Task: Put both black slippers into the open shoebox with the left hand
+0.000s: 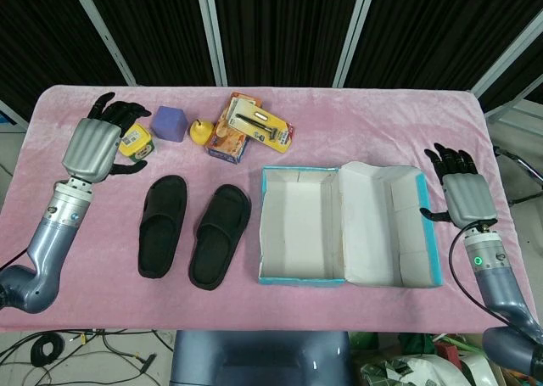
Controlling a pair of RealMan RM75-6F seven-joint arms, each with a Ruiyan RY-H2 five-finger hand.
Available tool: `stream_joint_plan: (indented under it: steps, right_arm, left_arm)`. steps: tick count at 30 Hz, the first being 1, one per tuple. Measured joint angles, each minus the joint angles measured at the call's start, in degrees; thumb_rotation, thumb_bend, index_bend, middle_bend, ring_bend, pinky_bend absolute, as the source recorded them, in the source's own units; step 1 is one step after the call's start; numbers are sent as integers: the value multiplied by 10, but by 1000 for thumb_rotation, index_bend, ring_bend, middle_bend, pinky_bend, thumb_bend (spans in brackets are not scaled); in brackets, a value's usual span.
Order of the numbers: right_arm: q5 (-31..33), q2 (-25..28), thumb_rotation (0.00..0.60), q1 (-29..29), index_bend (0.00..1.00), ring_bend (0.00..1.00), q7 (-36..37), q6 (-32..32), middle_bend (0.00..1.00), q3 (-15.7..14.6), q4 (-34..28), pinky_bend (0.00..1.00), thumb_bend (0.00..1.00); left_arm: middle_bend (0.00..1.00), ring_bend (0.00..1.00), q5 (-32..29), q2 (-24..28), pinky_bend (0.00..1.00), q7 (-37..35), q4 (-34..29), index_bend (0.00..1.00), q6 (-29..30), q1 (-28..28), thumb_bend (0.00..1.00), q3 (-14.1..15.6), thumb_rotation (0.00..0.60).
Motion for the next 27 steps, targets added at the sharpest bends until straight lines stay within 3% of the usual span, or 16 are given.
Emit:
stream_joint_plan:
  steps: [15,27]
  right_arm:
    - [4,4,600,0,0,0,11,16,0,-7,-8,15,77]
    - [-44,10,600,-68,0,0,46,91,0,-62,-33,15,77]
  left_arm:
    - [236,166,-55,-7,117,6,-1,229,-20,-9,0,13,600]
    - [227,166,-86,-18,122,14,-41,201,-30,23,0,73,600]
